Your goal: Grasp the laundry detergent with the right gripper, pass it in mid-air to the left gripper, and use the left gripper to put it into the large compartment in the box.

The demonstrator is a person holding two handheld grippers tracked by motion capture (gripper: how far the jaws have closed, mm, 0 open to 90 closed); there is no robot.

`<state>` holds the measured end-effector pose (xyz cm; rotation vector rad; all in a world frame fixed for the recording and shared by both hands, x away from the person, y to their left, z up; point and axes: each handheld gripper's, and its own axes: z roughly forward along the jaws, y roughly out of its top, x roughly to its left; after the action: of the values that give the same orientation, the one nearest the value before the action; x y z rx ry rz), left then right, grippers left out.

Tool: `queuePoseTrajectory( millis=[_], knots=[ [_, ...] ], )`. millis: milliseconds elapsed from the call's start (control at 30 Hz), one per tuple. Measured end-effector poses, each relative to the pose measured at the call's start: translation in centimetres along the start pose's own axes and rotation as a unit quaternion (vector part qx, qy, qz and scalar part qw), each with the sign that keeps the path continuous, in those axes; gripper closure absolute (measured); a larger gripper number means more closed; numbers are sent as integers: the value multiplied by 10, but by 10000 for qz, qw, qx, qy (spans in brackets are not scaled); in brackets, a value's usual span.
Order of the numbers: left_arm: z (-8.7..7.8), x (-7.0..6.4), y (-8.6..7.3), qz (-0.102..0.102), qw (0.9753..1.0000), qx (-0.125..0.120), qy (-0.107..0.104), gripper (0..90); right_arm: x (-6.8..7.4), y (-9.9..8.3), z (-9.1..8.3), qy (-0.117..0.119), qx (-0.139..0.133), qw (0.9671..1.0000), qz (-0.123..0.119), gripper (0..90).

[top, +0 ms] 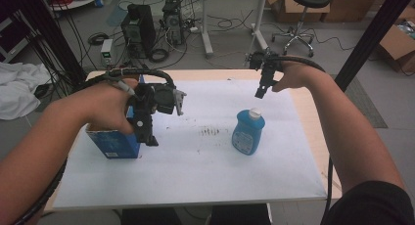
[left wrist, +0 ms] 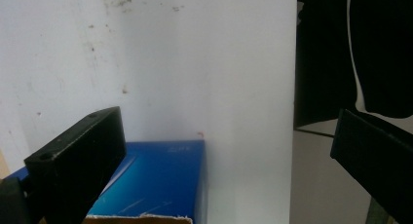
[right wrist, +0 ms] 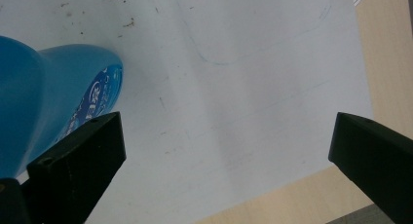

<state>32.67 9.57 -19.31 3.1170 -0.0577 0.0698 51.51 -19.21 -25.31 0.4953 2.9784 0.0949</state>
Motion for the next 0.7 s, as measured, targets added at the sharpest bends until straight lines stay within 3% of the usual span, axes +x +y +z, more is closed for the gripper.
queuePoseTrajectory(
  millis=[200,300,333,433,467,500,633,700],
  knots=[
    [3,4,1,-20,10000,-20,24,1,-3,-3,8,-11,-44,9999,92,0],
    [4,3,2,6,10000,25,38,1,-4,-8,5,9,-503,9984,261,0],
    [3,2,3,9,10000,19,44,1,-4,-8,5,9,-503,9984,261,0],
    [2,0,2,39,10000,19,69,1,-5,-17,-1,25,-1088,9930,465,0],
    [2,0,2,39,10000,19,69,1,-5,-17,-1,25,-1088,9930,465,0],
    [1,-1,2,48,10000,2,75,1,-4,-20,-3,57,-1265,9907,501,0],
    [-1,-4,0,79,9999,-34,103,1,-2,-35,-12,139,-2065,9758,699,0],
    [0,-5,-1,78,9999,-51,111,1,0,-49,-17,176,-2638,9608,833,0]
  ],
)
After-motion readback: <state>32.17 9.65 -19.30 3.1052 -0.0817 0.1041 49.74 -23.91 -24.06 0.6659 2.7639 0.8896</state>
